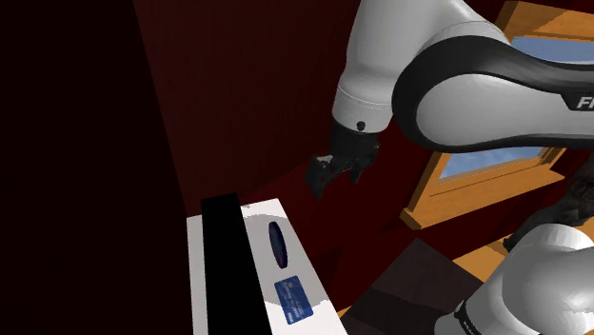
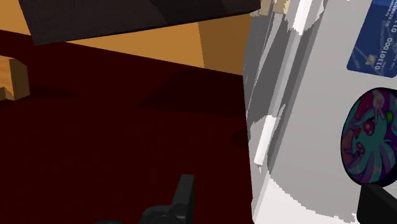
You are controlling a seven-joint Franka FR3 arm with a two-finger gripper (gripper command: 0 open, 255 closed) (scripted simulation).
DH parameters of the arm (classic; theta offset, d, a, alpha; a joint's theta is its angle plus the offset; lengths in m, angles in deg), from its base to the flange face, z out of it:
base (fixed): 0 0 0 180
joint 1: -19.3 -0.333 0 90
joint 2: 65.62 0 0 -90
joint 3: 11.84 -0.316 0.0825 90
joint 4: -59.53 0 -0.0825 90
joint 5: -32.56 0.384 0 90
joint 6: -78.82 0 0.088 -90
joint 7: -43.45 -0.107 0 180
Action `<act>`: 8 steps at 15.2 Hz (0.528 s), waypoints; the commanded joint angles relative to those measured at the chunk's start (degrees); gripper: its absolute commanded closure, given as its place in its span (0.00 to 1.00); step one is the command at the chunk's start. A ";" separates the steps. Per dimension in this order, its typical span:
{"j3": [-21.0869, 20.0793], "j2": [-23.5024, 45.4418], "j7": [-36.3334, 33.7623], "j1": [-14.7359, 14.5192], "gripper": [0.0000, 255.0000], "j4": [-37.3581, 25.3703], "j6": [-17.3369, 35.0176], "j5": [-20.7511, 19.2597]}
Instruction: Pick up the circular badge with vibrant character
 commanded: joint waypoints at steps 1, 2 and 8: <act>-3.35 2.99 -4.61 0.82 0.00 -1.38 1.73 0.51; -5.01 4.67 -6.82 1.38 0.00 -2.33 2.49 0.51; -15.88 16.98 -21.45 5.86 0.00 -9.78 6.71 -3.03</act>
